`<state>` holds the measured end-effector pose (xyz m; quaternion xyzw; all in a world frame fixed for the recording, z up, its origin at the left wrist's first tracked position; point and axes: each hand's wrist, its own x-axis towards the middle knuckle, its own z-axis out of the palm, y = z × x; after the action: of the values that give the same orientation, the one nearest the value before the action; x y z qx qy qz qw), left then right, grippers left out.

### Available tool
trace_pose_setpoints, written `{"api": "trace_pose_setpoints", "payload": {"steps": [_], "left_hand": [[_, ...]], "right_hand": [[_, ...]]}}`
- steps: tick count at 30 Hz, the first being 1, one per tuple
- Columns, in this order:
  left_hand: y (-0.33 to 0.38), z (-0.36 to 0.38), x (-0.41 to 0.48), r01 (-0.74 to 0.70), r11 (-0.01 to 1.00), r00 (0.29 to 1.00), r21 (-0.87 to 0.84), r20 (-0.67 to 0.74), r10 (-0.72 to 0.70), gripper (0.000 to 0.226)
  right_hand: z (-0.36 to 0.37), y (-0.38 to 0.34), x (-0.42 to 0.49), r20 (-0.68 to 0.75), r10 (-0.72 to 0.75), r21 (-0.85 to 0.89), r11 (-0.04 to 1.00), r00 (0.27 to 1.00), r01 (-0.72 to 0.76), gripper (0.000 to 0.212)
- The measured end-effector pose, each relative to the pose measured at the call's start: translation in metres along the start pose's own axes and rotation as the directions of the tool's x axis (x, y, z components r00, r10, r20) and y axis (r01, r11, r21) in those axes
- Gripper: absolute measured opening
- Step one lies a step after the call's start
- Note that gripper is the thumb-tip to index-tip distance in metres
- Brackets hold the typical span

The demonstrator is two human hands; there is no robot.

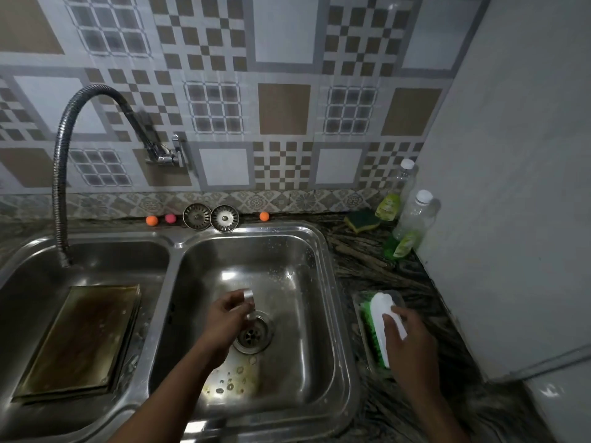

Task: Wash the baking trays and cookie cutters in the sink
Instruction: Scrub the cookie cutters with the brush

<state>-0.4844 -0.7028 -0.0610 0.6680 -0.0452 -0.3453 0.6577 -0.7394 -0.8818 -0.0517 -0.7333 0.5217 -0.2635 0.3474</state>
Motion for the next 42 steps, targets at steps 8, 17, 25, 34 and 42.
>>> {"api": "trace_pose_setpoints", "payload": {"steps": [8, 17, 25, 34, 42], "left_hand": [[-0.002, -0.003, -0.009, -0.013, 1.000, 1.000, 0.018, 0.020, 0.013, 0.024], [-0.010, -0.003, -0.011, -0.008, 0.999, 1.000, 0.032, 0.012, 0.008, 0.023], [-0.028, -0.001, -0.024, 0.023, 0.999, 1.000, 0.041, 0.008, -0.023, 0.021], [-0.047, -0.004, -0.027, 0.057, 0.995, 0.998, 0.083, 0.027, -0.059, 0.018], [-0.027, -0.034, -0.037, 0.035, 0.995, 0.999, 0.095, 0.017, -0.037, 0.017]], "right_hand": [[-0.002, -0.010, 0.002, -0.006, -0.061, 0.007, 0.998, 0.998, 0.061, 0.027], [-0.008, -0.021, -0.067, 0.240, -0.118, 0.066, 0.992, 0.964, 0.105, 0.015], [-0.011, 0.030, -0.115, 0.204, 0.014, -0.056, 0.998, 0.979, -0.003, 0.018], [-0.008, 0.044, -0.123, 0.075, -0.027, -0.159, 0.987, 0.997, 0.039, 0.019], [0.009, -0.015, -0.114, 0.049, -0.277, -0.161, 0.946, 0.960, 0.281, 0.024]]}}
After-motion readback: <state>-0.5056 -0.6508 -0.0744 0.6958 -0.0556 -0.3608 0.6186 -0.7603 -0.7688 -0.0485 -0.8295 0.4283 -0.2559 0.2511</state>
